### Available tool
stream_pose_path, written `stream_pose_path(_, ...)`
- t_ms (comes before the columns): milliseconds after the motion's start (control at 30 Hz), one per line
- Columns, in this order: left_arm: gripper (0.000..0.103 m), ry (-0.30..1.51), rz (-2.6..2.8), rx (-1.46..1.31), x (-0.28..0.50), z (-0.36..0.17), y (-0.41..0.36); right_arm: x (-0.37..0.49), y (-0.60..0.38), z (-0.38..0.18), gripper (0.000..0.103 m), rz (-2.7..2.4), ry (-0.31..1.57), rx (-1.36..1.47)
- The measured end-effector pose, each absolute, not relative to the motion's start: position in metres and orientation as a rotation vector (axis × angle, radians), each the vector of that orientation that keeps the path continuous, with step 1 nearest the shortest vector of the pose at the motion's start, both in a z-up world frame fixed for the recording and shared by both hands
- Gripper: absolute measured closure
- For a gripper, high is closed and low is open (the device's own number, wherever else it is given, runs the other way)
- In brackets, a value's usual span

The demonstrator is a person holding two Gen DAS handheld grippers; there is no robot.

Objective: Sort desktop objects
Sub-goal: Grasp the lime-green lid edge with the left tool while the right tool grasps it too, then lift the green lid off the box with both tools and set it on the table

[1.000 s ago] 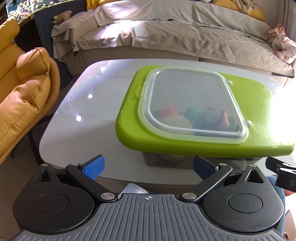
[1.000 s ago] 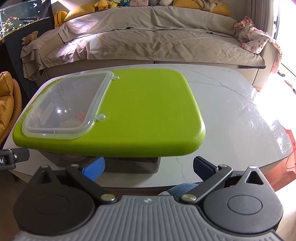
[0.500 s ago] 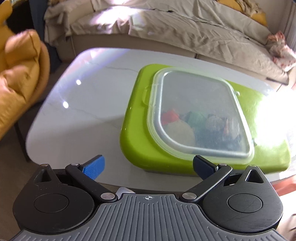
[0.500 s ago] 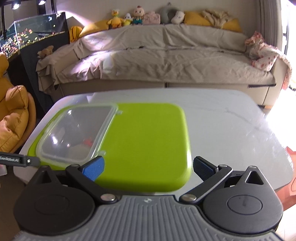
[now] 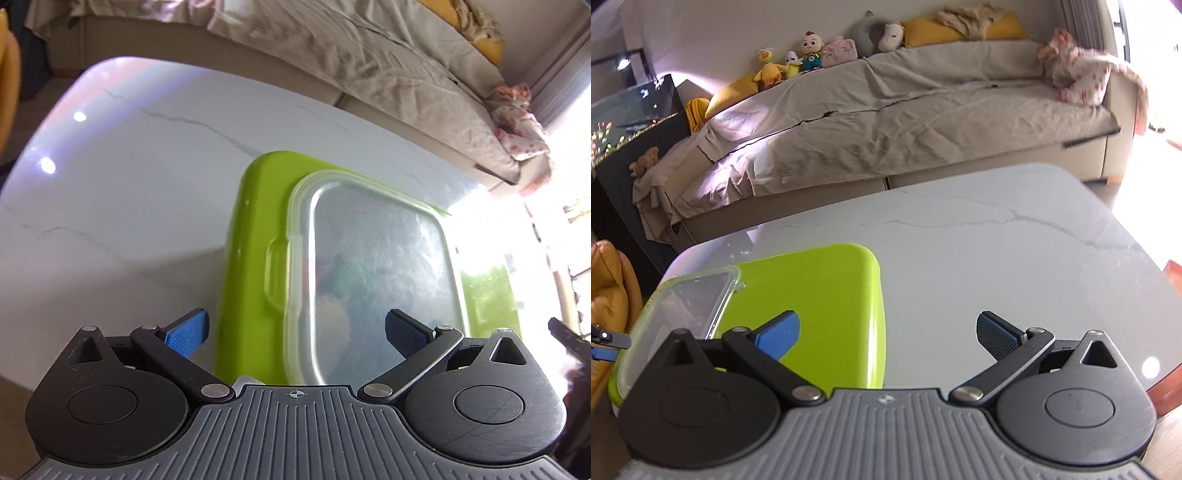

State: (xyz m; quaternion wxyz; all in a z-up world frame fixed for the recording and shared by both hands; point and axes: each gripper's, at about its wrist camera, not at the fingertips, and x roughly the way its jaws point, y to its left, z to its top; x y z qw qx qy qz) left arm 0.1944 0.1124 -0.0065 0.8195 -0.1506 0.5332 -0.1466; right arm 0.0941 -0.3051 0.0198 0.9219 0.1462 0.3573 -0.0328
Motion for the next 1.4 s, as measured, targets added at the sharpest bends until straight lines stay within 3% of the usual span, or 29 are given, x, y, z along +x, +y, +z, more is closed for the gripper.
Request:
stream_pose_path(700,0.000,1.178,-0.419,-0.435,0.243,-0.042,0.124,0.144,-0.363,-0.068,0.000,0.192,0.867,0.744)
stream_pose_path(767,0.000,1.173,-0.428,-0.465,0.244,-0.042,0.128,0.146,-0.362,-0.065,0.004,0.216,0.862,0.737)
stream_pose_path(900,0.005,1.162,-0.412,-0.464,0.244,-0.041,0.129,0.140,-0.369,-0.053,0.031,0.237,0.830,0.735)
stream_pose_path(933,0.009,1.161,-0.402,-0.449,0.244,-0.040,0.128,0.138,-0.371,-0.049,0.032,0.237,0.820,0.735)
stream_pose_path(1100,0.010,1.108,-0.409,-0.459,0.236,-0.027,0.135,0.126,-0.384,-0.032,0.040,0.234,0.769,0.735)
stream_pose_path(1400,0.010,1.008,-0.457,-0.360,0.236,0.047,0.093,0.104,-0.407,-0.002,0.040,0.230,0.677,0.733)
